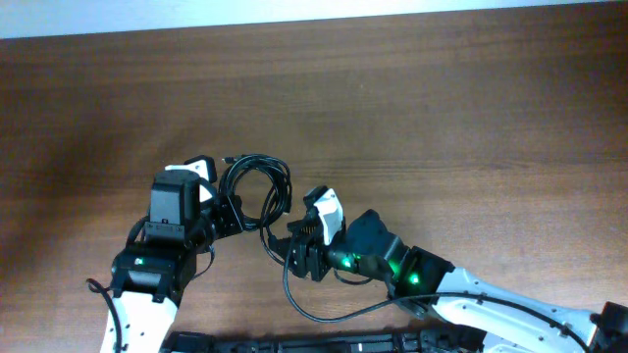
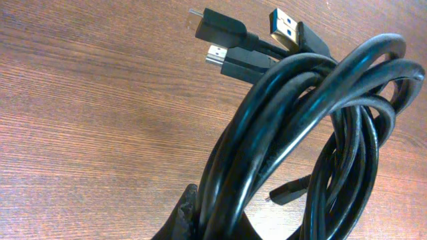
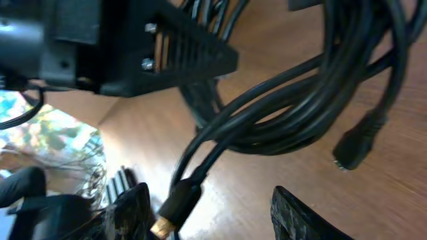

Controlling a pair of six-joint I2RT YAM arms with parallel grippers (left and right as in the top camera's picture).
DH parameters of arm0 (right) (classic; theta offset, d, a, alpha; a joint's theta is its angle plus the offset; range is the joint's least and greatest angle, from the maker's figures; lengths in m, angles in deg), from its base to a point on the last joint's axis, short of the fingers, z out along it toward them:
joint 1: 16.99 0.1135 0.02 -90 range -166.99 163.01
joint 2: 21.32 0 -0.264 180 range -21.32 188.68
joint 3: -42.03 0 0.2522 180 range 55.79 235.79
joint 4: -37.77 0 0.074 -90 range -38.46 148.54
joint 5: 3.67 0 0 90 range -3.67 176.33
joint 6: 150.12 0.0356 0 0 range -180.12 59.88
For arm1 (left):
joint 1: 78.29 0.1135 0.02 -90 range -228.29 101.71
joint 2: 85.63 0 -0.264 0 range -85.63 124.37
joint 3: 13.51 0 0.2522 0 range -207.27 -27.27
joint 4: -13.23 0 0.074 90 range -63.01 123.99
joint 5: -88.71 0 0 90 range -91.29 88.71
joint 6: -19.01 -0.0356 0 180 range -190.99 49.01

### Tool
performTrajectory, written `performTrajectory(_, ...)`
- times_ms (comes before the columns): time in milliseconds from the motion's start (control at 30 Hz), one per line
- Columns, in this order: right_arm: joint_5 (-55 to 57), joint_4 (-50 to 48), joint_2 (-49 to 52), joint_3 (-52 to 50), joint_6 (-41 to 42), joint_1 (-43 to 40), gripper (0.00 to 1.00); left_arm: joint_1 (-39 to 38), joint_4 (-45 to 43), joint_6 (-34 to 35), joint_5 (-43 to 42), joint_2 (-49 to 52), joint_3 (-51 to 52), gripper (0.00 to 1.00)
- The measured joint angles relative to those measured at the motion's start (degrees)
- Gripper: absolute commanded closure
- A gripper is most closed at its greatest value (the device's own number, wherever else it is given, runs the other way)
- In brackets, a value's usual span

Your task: Untangle cables

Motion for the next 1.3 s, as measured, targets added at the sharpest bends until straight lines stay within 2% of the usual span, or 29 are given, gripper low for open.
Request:
performTrajectory(267,1.3,-1.7,0.4,0.0,-0.2,4.1,0.44,0.0,0.0,0.0,-1.9,0.0,0.0,1.00)
performTrajectory(400,1.0,-2.2,2.8,0.0,-0.3,4.2,0.56,0.0,0.0,0.0,-3.5,0.0,0.0,1.00)
performTrajectory(567,-5.9,-1.5,4.0,0.0,-0.2,4.2,0.87,0.0,-1.1,0.0,-3.2,0.0,0.0,1.00)
performTrajectory(667,-10.6,-1.2,4.0,0.0,0.0,4.2,0.96,0.0,-3.0,0.0,-0.9,0.0,0.0,1.00)
performTrajectory(733,-13.9,-2.0,4.0,0.0,2.4,4.2,0.96,0.0,-3.3,-0.1,1.4,0.0,0.0,1.00)
performTrajectory(867,-21.0,-14.9,4.1,0.2,10.7,3.0,0.96,0.0,-3.0,-2.9,3.5,0.0,0.0,1.00)
performTrajectory(967,-23.4,-19.4,4.1,0.3,15.1,0.5,0.96,0.0,-2.9,-3.5,3.5,0.0,0.0,1.00)
performTrajectory(1133,-25.1,-20.1,4.1,0.3,21.4,-9.2,0.96,0.0,-1.9,-6.0,2.2,0.0,0.0,1.00)
performTrajectory(1300,-25.1,-17.4,4.1,0.4,23.0,-14.4,0.96,0.0,-2.0,-10.2,-5.4,0.0,0.0,1.00)
